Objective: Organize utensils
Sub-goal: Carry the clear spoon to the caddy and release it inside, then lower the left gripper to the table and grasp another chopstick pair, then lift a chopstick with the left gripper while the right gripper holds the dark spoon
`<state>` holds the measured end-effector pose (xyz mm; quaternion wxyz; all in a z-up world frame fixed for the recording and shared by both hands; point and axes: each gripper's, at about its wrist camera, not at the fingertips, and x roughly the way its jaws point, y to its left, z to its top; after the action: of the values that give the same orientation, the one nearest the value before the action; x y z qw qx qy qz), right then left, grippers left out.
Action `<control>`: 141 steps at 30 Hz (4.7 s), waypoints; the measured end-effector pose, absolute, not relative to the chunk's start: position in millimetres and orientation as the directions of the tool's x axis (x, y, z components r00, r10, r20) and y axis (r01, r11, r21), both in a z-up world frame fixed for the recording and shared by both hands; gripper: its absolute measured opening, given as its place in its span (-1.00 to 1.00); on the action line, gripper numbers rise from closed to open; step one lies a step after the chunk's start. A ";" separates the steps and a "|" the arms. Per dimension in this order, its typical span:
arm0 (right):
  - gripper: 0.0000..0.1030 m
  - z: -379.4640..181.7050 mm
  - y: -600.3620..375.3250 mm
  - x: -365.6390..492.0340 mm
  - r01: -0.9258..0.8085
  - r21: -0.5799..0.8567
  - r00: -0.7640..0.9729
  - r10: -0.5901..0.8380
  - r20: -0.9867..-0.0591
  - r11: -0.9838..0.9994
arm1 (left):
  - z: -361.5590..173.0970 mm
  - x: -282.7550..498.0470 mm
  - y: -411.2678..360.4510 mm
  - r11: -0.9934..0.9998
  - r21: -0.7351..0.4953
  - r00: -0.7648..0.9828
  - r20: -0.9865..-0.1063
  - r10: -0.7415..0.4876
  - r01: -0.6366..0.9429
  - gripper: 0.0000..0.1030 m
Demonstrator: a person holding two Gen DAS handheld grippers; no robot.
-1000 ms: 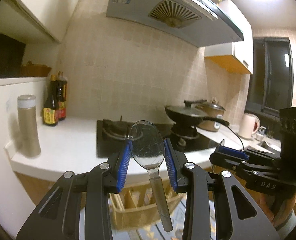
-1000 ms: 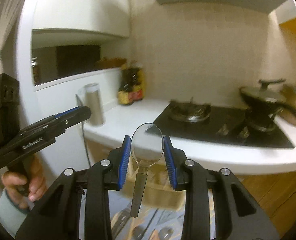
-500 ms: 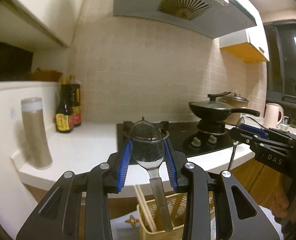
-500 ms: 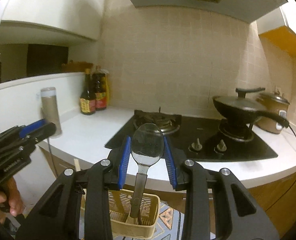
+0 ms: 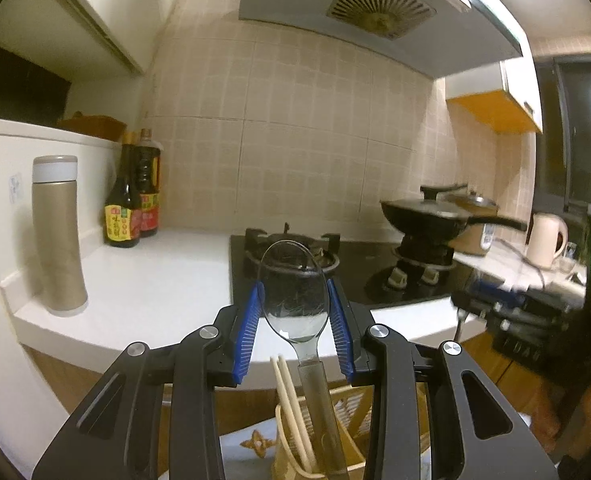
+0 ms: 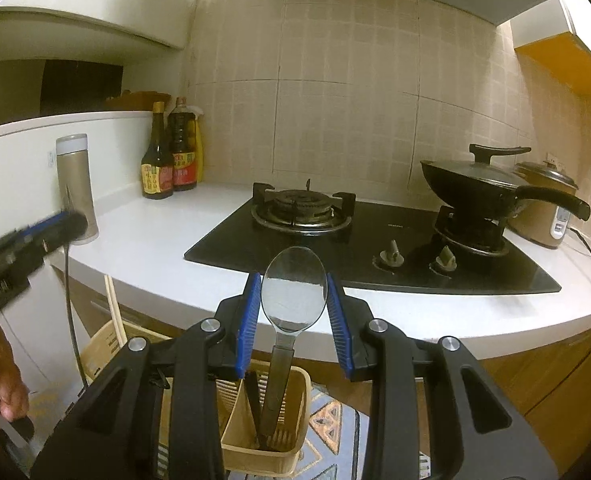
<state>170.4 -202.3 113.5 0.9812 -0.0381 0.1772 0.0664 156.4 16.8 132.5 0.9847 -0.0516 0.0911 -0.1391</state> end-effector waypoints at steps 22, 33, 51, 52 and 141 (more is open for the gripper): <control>0.18 92.7 -214.8 166.2 -0.191 0.031 0.885 0.186 -0.427 0.981 | 105.1 156.0 5.7 0.967 -0.080 0.948 -0.191 -0.255 0.244 -0.10; 0.21 82.6 -229.7 106.1 -0.215 0.113 0.819 0.242 -0.520 0.970 | 95.6 103.1 19.6 0.929 -0.193 0.850 -0.376 -0.368 0.317 0.08; 0.21 21.1 -206.7 57.4 -0.302 0.131 0.575 0.290 -0.765 0.944 | 10.6 68.5 18.8 0.921 -0.243 0.606 -0.697 -0.384 0.305 0.08; 0.21 17.0 -207.6 59.1 -0.298 0.148 0.556 0.297 -0.776 0.943 | 3.7 70.3 20.6 0.917 -0.263 0.581 -0.712 -0.394 0.299 0.08; -0.81 -35.9 -189.2 62.6 -0.389 0.120 0.302 0.250 -0.920 0.913 | -57.1 95.1 8.1 0.947 -0.074 0.347 -0.919 -0.186 0.313 -0.32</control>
<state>62.6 -189.2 -35.9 0.8045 -0.0627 0.5563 0.1986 95.1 8.1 -57.1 0.8187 0.0576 0.5505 -0.1525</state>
